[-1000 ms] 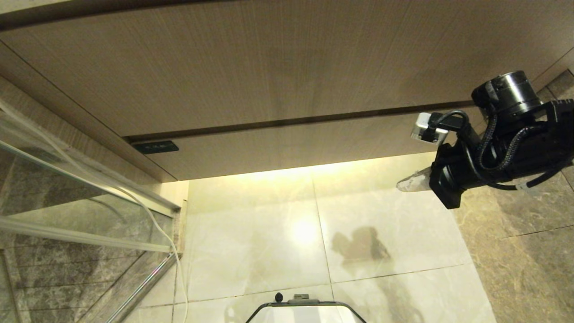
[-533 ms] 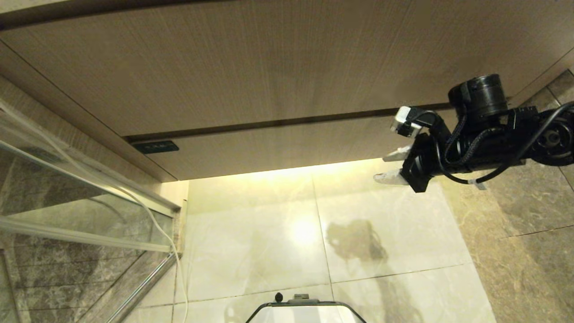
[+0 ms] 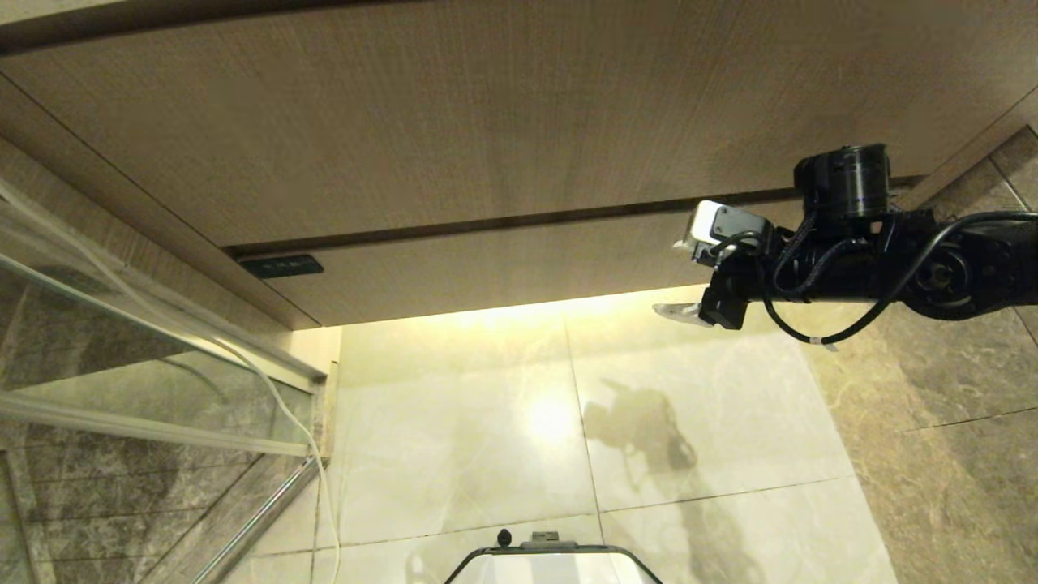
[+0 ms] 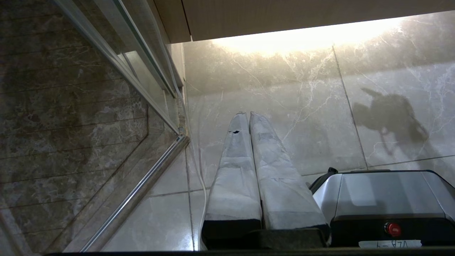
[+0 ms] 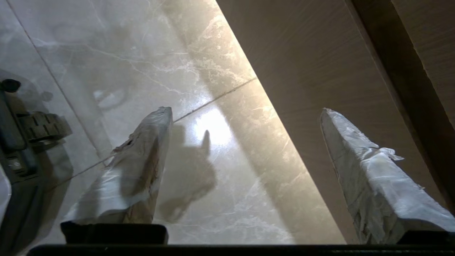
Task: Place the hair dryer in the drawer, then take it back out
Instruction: Pull open the drawer
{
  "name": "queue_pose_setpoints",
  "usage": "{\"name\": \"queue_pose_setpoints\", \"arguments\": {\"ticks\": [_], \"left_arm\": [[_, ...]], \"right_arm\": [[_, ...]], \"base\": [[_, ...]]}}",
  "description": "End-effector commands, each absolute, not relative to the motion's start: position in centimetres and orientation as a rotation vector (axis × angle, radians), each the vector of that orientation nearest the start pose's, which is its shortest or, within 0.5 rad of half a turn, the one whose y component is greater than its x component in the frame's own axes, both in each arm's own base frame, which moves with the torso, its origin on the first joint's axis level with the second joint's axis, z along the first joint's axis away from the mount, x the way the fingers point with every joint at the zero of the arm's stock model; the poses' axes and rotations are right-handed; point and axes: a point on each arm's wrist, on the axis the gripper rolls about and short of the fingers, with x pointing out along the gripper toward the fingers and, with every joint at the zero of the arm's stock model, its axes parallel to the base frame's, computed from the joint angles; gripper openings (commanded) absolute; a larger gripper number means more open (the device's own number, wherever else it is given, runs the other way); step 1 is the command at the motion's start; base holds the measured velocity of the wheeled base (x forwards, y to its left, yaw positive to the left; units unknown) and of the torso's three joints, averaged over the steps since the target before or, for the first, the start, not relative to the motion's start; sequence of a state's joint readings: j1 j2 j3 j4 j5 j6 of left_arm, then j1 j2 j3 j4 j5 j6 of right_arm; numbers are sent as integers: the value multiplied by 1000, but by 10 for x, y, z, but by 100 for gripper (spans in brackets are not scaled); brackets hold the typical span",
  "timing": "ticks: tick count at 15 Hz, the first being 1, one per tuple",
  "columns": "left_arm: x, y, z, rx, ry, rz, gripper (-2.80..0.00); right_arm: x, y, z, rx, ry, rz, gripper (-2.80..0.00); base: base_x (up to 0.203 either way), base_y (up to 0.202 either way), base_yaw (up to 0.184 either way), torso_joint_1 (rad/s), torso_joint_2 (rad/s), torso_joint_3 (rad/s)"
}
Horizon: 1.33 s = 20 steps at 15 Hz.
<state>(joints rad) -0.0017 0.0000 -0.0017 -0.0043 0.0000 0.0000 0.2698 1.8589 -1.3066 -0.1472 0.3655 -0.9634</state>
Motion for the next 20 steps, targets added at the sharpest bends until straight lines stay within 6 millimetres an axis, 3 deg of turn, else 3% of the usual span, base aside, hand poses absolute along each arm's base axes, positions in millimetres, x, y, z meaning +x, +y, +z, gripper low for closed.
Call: {"name": "queue_pose_setpoints", "arguments": {"ticks": [1,8,16,20], "left_arm": [[-23,0,76,0,-5,-2,-280],[-23,0,76,0,-3,-2,-280],[-23,0,76,0,-6,-2,-280],[-23,0,76,0,-3,-2,-280]], "right_arm": [[352,106,214,-934,53,777,0],[375,113,217,-1038,-237,713,0],[393,111,212,-1118,-289,669,0],[394,113,204,-1153,-286,747,0]], "base": [[0,0,0,0,0,0],[0,0,0,0,0,0],[0,0,0,0,0,0],[0,0,0,0,0,0]]}}
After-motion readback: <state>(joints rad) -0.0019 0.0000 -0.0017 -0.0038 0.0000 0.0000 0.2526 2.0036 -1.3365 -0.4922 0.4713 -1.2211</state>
